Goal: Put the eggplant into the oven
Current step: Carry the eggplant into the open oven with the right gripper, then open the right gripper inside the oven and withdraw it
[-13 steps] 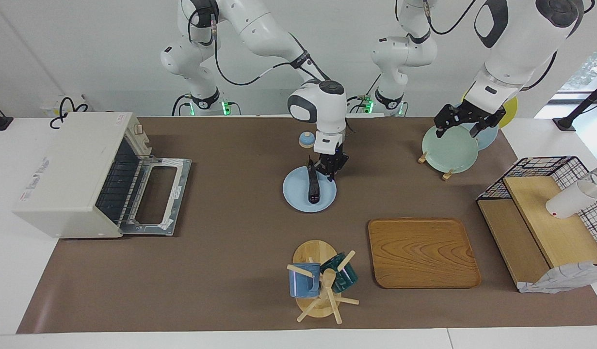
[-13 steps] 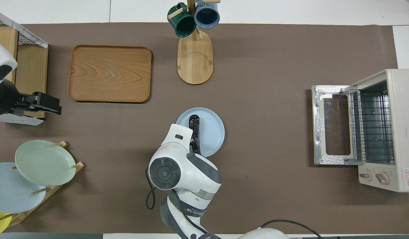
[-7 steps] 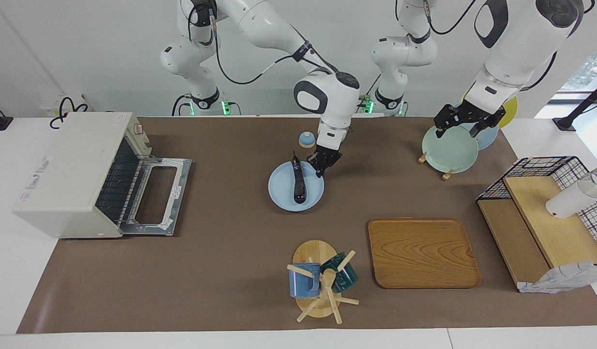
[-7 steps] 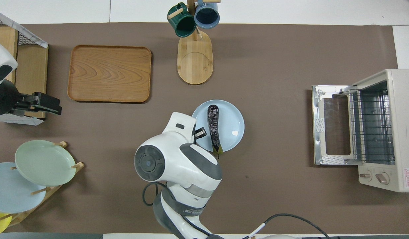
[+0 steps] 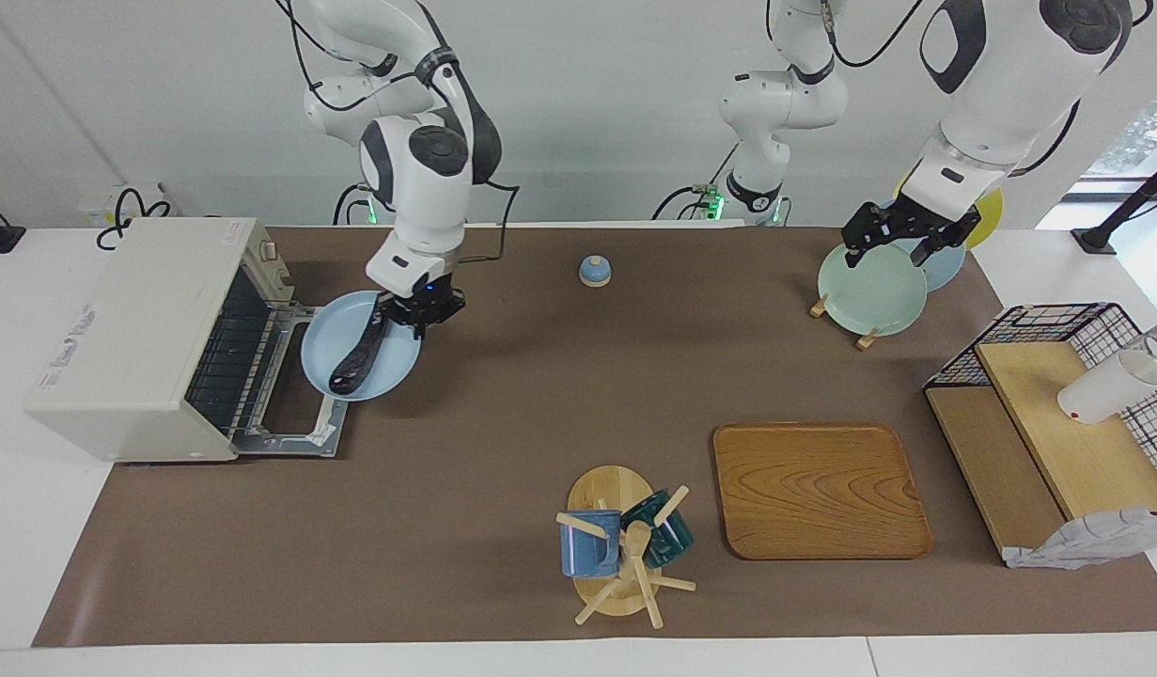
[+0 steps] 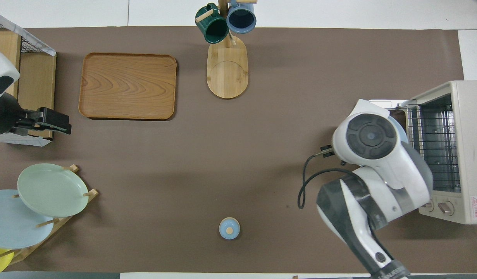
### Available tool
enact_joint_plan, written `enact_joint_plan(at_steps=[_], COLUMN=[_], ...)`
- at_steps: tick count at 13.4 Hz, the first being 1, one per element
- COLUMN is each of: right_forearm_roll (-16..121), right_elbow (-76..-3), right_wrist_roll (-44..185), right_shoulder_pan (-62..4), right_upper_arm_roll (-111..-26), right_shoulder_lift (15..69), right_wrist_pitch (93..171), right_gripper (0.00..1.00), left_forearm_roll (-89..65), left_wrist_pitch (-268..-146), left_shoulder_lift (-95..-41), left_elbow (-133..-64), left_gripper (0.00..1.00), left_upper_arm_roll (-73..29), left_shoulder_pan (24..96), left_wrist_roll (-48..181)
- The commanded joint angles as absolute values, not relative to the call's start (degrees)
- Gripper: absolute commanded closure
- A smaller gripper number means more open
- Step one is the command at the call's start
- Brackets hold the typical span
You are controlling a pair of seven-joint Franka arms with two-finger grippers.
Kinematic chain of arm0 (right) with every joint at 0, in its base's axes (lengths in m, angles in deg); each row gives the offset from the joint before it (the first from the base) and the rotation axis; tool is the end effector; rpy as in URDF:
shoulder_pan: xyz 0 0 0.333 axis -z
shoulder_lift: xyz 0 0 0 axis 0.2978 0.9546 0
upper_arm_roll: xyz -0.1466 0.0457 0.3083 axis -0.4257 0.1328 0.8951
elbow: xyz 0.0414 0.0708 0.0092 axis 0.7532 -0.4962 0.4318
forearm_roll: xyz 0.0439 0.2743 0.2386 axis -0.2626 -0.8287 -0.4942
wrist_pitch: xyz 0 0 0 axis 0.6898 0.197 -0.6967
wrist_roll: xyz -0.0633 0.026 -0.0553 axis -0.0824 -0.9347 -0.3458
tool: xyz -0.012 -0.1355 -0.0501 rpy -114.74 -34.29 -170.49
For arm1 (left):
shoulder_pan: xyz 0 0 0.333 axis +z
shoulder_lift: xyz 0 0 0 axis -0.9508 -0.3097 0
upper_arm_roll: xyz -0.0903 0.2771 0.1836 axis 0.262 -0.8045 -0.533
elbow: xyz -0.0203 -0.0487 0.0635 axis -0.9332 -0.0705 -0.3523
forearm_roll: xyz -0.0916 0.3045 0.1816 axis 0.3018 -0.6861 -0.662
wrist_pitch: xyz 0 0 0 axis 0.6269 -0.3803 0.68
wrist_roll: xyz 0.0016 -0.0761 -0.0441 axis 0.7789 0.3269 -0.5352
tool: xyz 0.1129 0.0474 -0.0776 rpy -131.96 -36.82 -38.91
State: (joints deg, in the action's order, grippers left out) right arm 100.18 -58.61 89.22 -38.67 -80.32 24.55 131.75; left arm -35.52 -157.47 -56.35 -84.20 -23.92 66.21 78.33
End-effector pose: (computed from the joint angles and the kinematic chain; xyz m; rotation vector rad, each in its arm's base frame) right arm 0.4879 0.1176 0.4230 2.8523 0.3660 0.0016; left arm 0.5080 -0.0615 0.5918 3.1175 -0.0860 -0.1170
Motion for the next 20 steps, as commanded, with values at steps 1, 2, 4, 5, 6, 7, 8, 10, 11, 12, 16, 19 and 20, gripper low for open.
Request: enact_joint_plan(at_steps=[1, 2, 4, 5, 6, 7, 8, 10, 11, 12, 16, 19, 20], right_forearm_roll=[100.3, 100.2, 97.7, 97.6, 97.6, 97.5, 97.4, 97.4, 97.4, 97.4, 97.4, 96.3, 95.2], right_elbow=[-62.1, -63.0, -63.9, -64.9, -67.0, -69.7, -72.4, -74.4, -74.4, -74.4, -74.0, -66.1, -64.0], right_wrist_roll=[82.0, 79.9, 74.7, 72.2, 69.4, 68.7, 68.4, 66.5, 65.9, 65.7, 63.7, 64.2, 64.4], right_shoulder_pan=[-32.1, -29.1, -25.2, -22.5, -19.9, -18.6, -18.4, -17.0, -16.6, -16.4, -15.5, -19.3, -20.4], right_upper_arm_roll=[-79.3, -79.3, -79.5, -79.5, -79.5, -79.5, -79.5, -79.6, -79.6, -79.6, -79.6, -79.2, -79.2], right_shoulder_lift=[20.0, 19.5, 19.4, 19.4, 18.6, 17.7, 16.7, 16.2, 16.2, 16.2, 16.4, 17.4, 17.9], right_wrist_pitch=[130.1, 130.7, 132.1, 133.0, 135.4, 137.6, 140.2, 142.7, 142.7, 142.6, 142.3, 133.2, 131.8], right_gripper=[1.0, 1.0, 1.0, 1.0, 1.0, 1.0, 1.0, 1.0, 0.98, 0.89, 0.69, 0.65, 0.65], left_forearm_roll=[-34.9, -34.9, -34.9, -34.9, -34.9, -34.9, -34.9, -34.9, -34.9, -34.9, -34.9, -34.9, -34.9], left_wrist_pitch=[-158.2, -158.3, -158.6, -158.7, -158.6, -158.6, -158.6, -158.5, -158.6, -158.6, -158.5, -158.6, -158.6], left_shoulder_lift=[-54.7, -54.7, -54.7, -54.6, -54.6, -54.6, -54.6, -54.6, -54.6, -54.6, -54.6, -54.6, -54.6], left_elbow=[-85.9, -85.9, -85.9, -85.9, -85.9, -85.9, -85.9, -85.9, -85.9, -85.9, -85.9, -85.9, -85.9], left_gripper=[0.0, 0.0, 0.0, 0.0, 0.0, 0.0, 0.0, 0.0, 0.0, 0.0, 0.0, 0.0, 0.0], left_upper_arm_roll=[-24.3, -24.3, -24.3, -24.3, -24.3, -24.3, -24.3, -24.3, -24.3, -24.3, -24.3, -24.3, -24.3], left_shoulder_pan=[65.9, 66.0, 66.0, 66.0, 66.1, 66.2, 66.2, 66.2, 66.2, 66.2, 66.2, 66.2, 66.2], left_wrist_roll=[78.7, 78.3, 78.4, 78.4, 78.4, 78.3, 78.3, 78.3, 78.3, 78.3, 78.3, 78.4, 78.3])
